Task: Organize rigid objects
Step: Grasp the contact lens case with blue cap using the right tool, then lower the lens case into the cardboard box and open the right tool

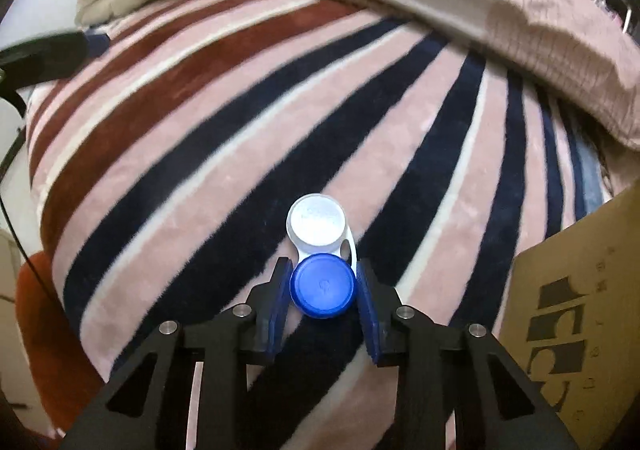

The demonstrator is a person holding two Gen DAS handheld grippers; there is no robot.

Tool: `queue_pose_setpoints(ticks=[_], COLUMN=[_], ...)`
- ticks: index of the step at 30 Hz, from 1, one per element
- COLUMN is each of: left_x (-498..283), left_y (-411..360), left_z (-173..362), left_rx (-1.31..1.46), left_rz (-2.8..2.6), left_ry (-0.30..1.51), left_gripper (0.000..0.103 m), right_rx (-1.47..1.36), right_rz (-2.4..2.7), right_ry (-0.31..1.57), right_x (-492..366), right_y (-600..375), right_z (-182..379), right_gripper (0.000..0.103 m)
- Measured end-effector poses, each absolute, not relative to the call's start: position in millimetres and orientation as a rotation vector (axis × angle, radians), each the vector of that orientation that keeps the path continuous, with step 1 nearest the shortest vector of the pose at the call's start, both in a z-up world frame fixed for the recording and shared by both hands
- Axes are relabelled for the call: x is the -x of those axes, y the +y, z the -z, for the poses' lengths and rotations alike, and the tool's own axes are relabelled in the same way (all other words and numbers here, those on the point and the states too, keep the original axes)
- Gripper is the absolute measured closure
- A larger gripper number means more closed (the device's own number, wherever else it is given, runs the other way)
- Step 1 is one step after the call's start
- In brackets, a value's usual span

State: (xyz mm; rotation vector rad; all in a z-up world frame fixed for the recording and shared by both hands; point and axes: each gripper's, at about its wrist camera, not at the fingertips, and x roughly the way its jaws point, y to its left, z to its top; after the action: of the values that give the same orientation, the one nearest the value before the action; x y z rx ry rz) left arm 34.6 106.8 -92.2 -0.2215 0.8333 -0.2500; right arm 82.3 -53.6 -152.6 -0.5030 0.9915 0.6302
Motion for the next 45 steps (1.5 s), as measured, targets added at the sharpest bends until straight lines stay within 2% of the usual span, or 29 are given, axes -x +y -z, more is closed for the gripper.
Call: queue_pose_setpoints(ticks=[6,8,10,14,23,30,32,33,34,36,38,40,45], left_x=[-39.8,-43.0,-47.3,-57.3,-100.3,-133.3,-139.5,-141.6,-142.7,-142.0,-137.0,-129.8,-100.7], left_y=[83.5,72.4,62.4,33.4,-71.0,-148.5,-162.4,-166.2,-168.8,-167.6,-163.3,-155.3,-128.2], left_z=[68.4,55.2,40.9,11.8,-20.1,-9.8,-3.1,-0.5,1.6,2.9,0.8,-4.1,-24.3], left_rx=[0.256,0.251,0.26,0.224,0.1,0.029,0.014,0.007,0.004,0.003,0.006,0.013,0.016], left_rz=[0.38,0.41,0.451,0.535,0.634,0.694,0.682,0.669,0.648,0.621,0.598,0.559,0.421], left_ry=[0.798,0.778,0.754,0.712,0.716,0.789,0.813,0.82,0.823,0.818,0.81,0.791,0.706], left_gripper=[0.03,0.034,0.05,0.071,0.073,0.073,0.069,0.059,0.044,0.033,0.03,0.02,0.017], right_rx=[0.471,0.458,0.438,0.402,0.301,0.264,0.267,0.264,0.263,0.26,0.251,0.245,0.22], right_rz=[-0.749,-0.77,-0.781,-0.773,-0.66,-0.551,-0.531,-0.523,-0.513,-0.501,-0.499,-0.502,-0.53], right_ry=[0.834,0.783,0.744,0.695,0.669,0.755,0.796,0.808,0.824,0.843,0.84,0.831,0.788], right_x=[-53.0,-49.8,-45.9,-50.9,-81.5,-107.8,-117.8,-119.4,-120.6,-124.8,-123.7,-120.8,-108.4], right_y=[-42.8,-44.5,-48.4,-67.8,-157.3,-223.3,-235.6,-239.6,-243.8,-249.7,-254.6,-257.4,-254.2], right_z=[88.7,66.2,45.9,17.1,-12.2,-7.7,-1.6,1.0,3.0,7.6,9.3,8.4,-1.3], right_gripper=[0.076,0.076,0.076,0.076,0.077,0.076,0.076,0.076,0.076,0.07,0.058,0.056,0.049])
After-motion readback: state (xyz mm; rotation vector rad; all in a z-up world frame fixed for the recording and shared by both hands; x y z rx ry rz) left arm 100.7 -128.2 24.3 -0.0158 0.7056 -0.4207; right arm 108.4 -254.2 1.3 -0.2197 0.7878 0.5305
